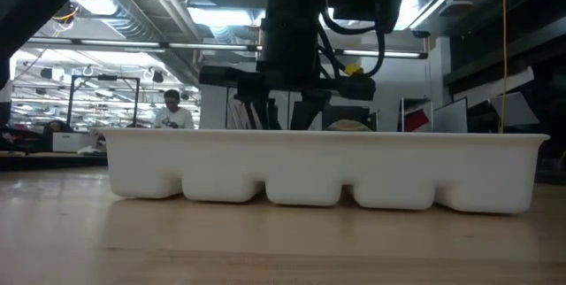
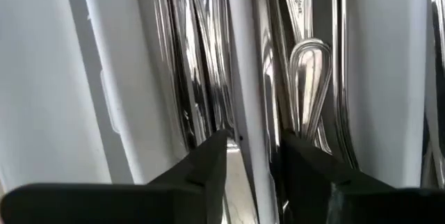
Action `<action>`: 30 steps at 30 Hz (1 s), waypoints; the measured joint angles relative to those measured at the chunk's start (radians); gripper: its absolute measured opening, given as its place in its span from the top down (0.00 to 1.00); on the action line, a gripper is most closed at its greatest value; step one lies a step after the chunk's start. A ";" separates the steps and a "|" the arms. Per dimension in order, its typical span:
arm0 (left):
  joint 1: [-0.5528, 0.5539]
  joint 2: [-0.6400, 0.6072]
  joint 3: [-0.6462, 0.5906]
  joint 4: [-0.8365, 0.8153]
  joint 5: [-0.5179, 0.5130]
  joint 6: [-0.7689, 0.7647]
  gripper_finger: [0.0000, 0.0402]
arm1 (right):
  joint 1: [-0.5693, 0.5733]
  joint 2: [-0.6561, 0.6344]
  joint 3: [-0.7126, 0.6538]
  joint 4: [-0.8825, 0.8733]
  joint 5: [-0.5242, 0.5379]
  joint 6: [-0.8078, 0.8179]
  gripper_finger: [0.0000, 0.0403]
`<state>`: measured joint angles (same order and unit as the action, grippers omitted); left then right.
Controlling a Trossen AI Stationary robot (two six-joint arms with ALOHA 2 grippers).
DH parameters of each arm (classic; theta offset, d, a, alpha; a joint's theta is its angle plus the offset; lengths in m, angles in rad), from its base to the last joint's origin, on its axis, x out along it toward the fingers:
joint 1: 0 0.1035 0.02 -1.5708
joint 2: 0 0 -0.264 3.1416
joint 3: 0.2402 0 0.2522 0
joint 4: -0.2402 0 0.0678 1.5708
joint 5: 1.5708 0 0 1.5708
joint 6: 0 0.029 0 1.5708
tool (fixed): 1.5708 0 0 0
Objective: Sort silverware
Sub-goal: Put the silver table knife into the white cutlery tray
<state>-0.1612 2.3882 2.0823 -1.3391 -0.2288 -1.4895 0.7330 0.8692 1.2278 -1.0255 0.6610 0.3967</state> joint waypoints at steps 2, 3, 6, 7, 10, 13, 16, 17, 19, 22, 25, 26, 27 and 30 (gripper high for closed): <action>0.000 0.000 0.000 -0.004 -0.001 0.000 0.70 | 0.000 -0.034 0.000 -0.001 0.000 0.010 0.70; 0.000 0.000 0.000 -0.006 -0.001 0.000 0.70 | 0.000 -0.049 0.000 -0.001 0.000 0.017 0.70; 0.000 0.000 0.000 -0.006 -0.001 -0.001 0.70 | 0.000 -0.088 0.000 -0.001 0.000 0.023 0.70; 0.000 0.000 0.000 -0.006 -0.001 -0.001 0.71 | 0.000 -0.096 0.000 0.000 0.000 0.023 0.70; -0.001 0.000 0.001 -0.002 -0.001 0.002 0.75 | 0.000 -0.110 0.000 0.012 0.001 0.025 0.70; -0.005 0.000 0.002 0.004 -0.004 0.004 0.83 | 0.000 -0.117 0.000 0.021 0.001 0.025 0.70; -0.010 -0.002 0.003 -0.002 -0.005 0.003 0.92 | 0.000 -0.119 0.000 0.021 0.001 0.025 0.70; -0.011 -0.002 0.003 -0.002 -0.007 0.002 0.95 | 0.000 -0.119 0.000 0.021 0.001 0.025 0.70; -0.015 -0.002 0.003 -0.002 -0.007 -0.010 0.97 | 0.000 -0.119 0.000 0.021 0.001 0.025 0.70; -0.020 -0.002 0.003 -0.003 -0.007 -0.019 0.97 | 0.000 -0.119 0.000 0.021 0.001 0.025 0.70; -0.025 -0.002 0.004 -0.005 -0.008 -0.029 0.97 | 0.000 -0.119 0.000 0.021 0.001 0.025 0.70; -0.027 -0.002 0.010 -0.010 -0.010 -0.031 0.97 | 0.000 -0.119 0.000 0.021 0.001 0.025 0.70; -0.029 -0.002 0.014 -0.013 -0.012 -0.033 0.98 | 0.000 -0.119 0.000 0.021 0.001 0.025 0.70; -0.033 0.001 0.029 -0.025 -0.023 -0.050 0.98 | 0.000 -0.119 0.000 0.021 0.001 0.025 0.70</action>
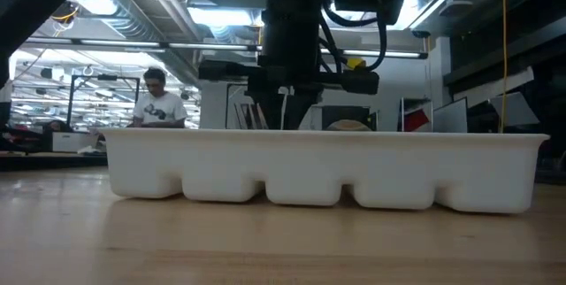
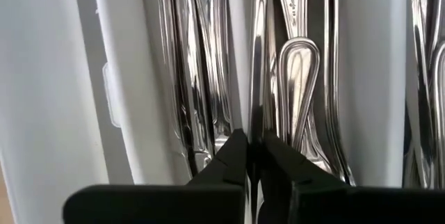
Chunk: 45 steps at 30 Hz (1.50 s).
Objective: Sort silverware
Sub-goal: Put the silver table knife into the white cutlery tray
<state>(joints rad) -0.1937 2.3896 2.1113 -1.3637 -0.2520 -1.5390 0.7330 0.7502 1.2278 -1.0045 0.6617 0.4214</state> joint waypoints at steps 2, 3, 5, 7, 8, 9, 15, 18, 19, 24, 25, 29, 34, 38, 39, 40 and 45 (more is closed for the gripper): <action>-0.003 -0.002 0.005 -0.005 -0.010 -0.020 0.97 | 0.000 0.000 0.000 0.000 0.000 0.000 0.70; -0.004 -0.005 0.006 -0.007 -0.010 -0.024 0.97 | 0.000 0.000 0.000 0.000 0.000 0.000 0.70; -0.011 -0.025 0.009 -0.029 -0.006 -0.037 0.97 | 0.000 -0.002 0.000 0.000 0.000 0.000 0.70; -0.018 -0.045 0.011 -0.050 -0.008 -0.053 0.98 | 0.000 -0.011 0.000 0.000 0.000 0.000 0.70; -0.022 -0.049 0.011 -0.059 -0.010 -0.058 0.98 | 0.000 -0.015 0.000 0.000 0.000 0.000 0.70; -0.027 -0.055 0.011 -0.070 -0.011 -0.067 0.98 | 0.000 -0.020 0.000 0.000 0.000 0.000 0.70; -0.042 -0.086 0.010 -0.105 -0.045 -0.098 0.97 | 0.000 -0.060 -0.012 0.015 0.004 -0.009 0.70; -0.044 -0.082 -0.019 -0.078 -0.047 -0.119 0.98 | 0.000 -0.100 -0.091 0.044 0.001 -0.015 0.70; -0.045 -0.082 -0.036 -0.072 -0.047 -0.129 0.98 | 0.000 -0.122 -0.130 0.063 0.000 -0.009 0.70; -0.026 -0.082 -0.106 -0.031 -0.057 -0.137 0.95 | 0.000 -0.257 -0.364 0.274 -0.008 -0.011 0.70; -0.022 -0.081 -0.120 -0.018 -0.057 -0.135 0.95 | 0.000 -0.286 -0.408 0.325 -0.024 -0.015 0.70; -0.003 -0.080 -0.170 0.054 -0.057 -0.104 0.95 | 0.000 -0.410 -0.558 0.487 -0.127 -0.035 0.70; 0.016 -0.080 -0.205 0.094 -0.057 -0.039 0.94 | 0.000 -0.589 -0.715 0.640 -0.176 -0.036 0.70; 0.026 -0.080 -0.206 0.094 -0.048 0.038 0.88 | 0.000 -0.709 -0.811 0.671 -0.176 -0.033 0.70; 0.028 -0.080 -0.206 0.093 -0.042 0.055 0.86 | 0.000 -0.732 -0.832 0.671 -0.176 -0.030 0.70; 0.031 -0.080 -0.206 0.093 -0.035 0.062 0.84 | 0.000 -0.749 -0.853 0.670 -0.176 -0.023 0.70; 0.048 -0.080 -0.196 0.081 0.061 0.092 0.75 | 0.000 -0.741 -0.889 0.670 -0.210 0.001 0.70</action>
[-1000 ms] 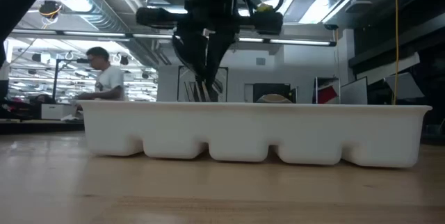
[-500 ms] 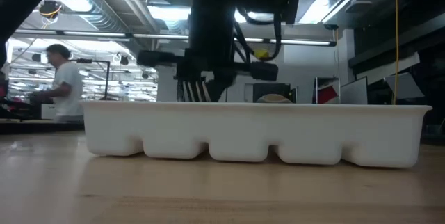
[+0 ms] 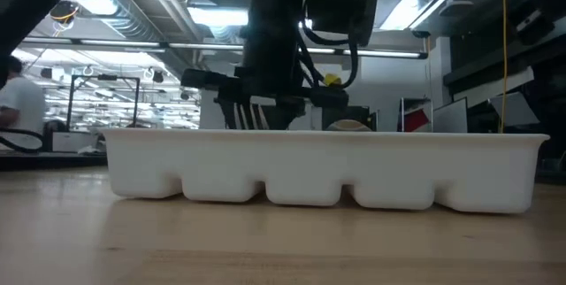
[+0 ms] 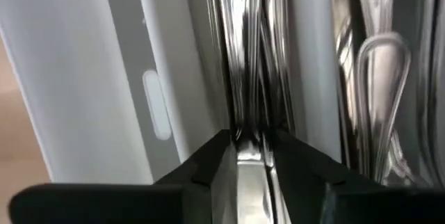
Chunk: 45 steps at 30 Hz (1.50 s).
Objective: Sort silverware
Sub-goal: Put the silver table knife into the white cutlery tray, then return to Home Position
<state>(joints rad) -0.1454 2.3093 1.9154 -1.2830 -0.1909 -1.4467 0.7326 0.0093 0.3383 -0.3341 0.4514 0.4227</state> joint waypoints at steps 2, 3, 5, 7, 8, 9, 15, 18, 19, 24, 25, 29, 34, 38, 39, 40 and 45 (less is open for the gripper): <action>0.011 -0.002 0.015 -0.016 0.055 0.015 0.73 | 0.000 -0.002 -0.011 -0.006 0.002 -0.001 0.70; 0.009 -0.006 0.022 -0.018 0.055 0.016 0.73 | 0.000 -0.005 -0.014 -0.009 0.001 -0.001 0.70; 0.000 -0.027 0.032 -0.015 0.017 0.042 0.73 | 0.000 -0.007 -0.013 -0.005 -0.004 -0.007 0.70; -0.013 -0.066 0.045 -0.016 -0.045 0.071 0.73 | 0.000 -0.007 -0.013 -0.008 -0.011 -0.013 0.70; -0.020 -0.086 0.046 -0.014 -0.070 0.098 0.73 | 0.000 -0.007 -0.013 -0.018 -0.013 -0.014 0.70; -0.026 -0.113 0.047 -0.016 -0.091 0.125 0.74 | 0.000 -0.007 -0.013 -0.025 -0.015 -0.015 0.70; -0.076 -0.289 0.046 -0.024 -0.178 0.371 0.75 | 0.000 -0.007 -0.013 -0.091 0.010 -0.012 0.70; -0.115 -0.396 0.046 -0.061 -0.290 0.497 0.75 | 0.000 -0.007 -0.013 -0.140 0.074 -0.011 0.70; -0.130 -0.434 0.046 -0.082 -0.335 0.534 0.75 | 0.000 -0.007 -0.013 -0.157 0.097 -0.011 0.70; -0.188 -0.650 0.046 -0.217 -0.508 0.645 0.75 | 0.000 -0.007 -0.013 -0.206 0.198 0.015 0.70; -0.201 -0.695 0.046 -0.247 -0.523 0.656 0.75 | 0.000 -0.007 -0.013 -0.213 0.213 0.015 0.70; -0.240 -0.862 0.041 -0.286 -0.530 0.677 0.75 | 0.000 -0.007 -0.013 -0.258 0.212 0.015 0.70; -0.263 -1.043 0.040 -0.286 -0.528 0.665 0.75 | 0.000 -0.007 -0.013 -0.265 0.183 0.079 0.70; -0.263 -1.152 0.039 -0.286 -0.528 0.649 0.75 | 0.000 -0.007 -0.013 -0.267 0.167 0.084 0.70; -0.263 -1.174 0.039 -0.286 -0.529 0.643 0.75 | 0.000 -0.007 -0.013 -0.266 0.167 0.070 0.70; -0.263 -1.198 0.039 -0.286 -0.530 0.650 0.75 | 0.000 -0.007 -0.013 -0.264 0.170 0.050 0.70; -0.264 -1.285 0.038 -0.286 -0.549 0.823 0.75 | 0.000 -0.007 -0.013 -0.184 0.184 -0.041 0.70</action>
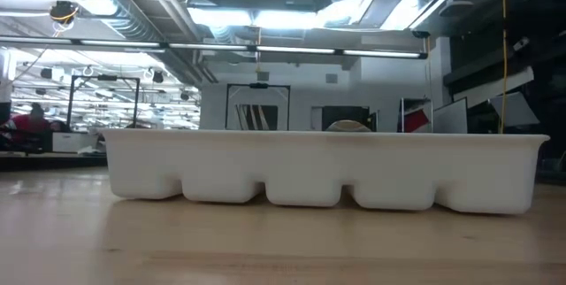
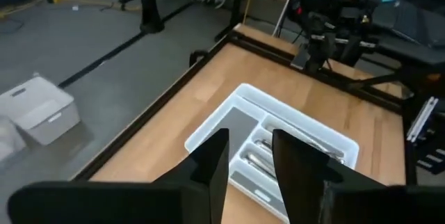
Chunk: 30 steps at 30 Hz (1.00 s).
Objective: Sort silverware
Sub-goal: Return to Home Position
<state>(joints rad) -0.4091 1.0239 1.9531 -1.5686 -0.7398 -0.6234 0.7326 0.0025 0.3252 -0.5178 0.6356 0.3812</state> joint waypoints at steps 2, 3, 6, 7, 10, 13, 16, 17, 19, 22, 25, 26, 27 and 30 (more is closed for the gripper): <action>-0.004 -0.038 -0.022 0.016 0.000 0.028 0.75 | 0.000 0.000 0.000 0.051 -0.005 -0.048 0.70; -0.005 -0.061 -0.041 0.030 0.000 0.029 0.75 | 0.000 0.000 0.000 0.075 -0.012 -0.070 0.70; -0.006 -0.137 -0.154 0.129 -0.001 0.047 0.75 | 0.000 0.000 0.000 0.129 -0.026 -0.131 0.70; -0.006 -0.167 -0.212 0.179 -0.002 0.066 0.75 | 0.000 0.000 0.000 0.139 -0.026 -0.147 0.70; -0.006 -0.257 -0.433 0.386 0.009 0.136 0.75 | 0.000 0.000 -0.010 0.185 -0.026 -0.193 0.70; -0.006 -0.342 -0.688 0.653 0.071 0.231 0.75 | 0.000 0.000 -0.047 0.242 -0.026 -0.223 0.70; -0.005 -0.409 -0.925 0.937 0.200 0.369 0.75 | 0.000 0.000 -0.101 0.331 -0.026 -0.225 0.70; -0.005 -0.428 -0.993 1.014 0.252 0.399 0.75 | 0.000 0.000 -0.121 0.362 -0.026 -0.224 0.70; 0.000 -0.465 -1.114 1.158 0.334 0.440 0.75 | 0.000 0.000 -0.167 0.433 -0.026 -0.225 0.70; 0.016 -0.532 -1.258 1.340 0.407 0.452 0.75 | 0.000 0.000 -0.231 0.554 -0.040 -0.224 0.70; 0.045 -0.604 -1.377 1.470 0.452 0.464 0.75 | 0.000 0.000 -0.286 0.653 -0.060 -0.227 0.70; 0.057 -0.632 -1.414 1.510 0.466 0.475 0.75 | 0.000 0.000 -0.302 0.685 -0.060 -0.227 0.70; 0.069 -0.660 -1.449 1.537 0.483 0.483 0.75 | 0.000 0.000 -0.312 0.702 -0.060 -0.229 0.70; 0.108 -0.748 -1.538 1.582 0.521 0.500 0.75 | -0.002 0.001 -0.312 0.724 -0.056 -0.232 0.70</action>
<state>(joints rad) -0.3013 0.2757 0.4151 0.0137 -0.2185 -0.1230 0.7304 0.0035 0.0128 0.2059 0.5799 0.1492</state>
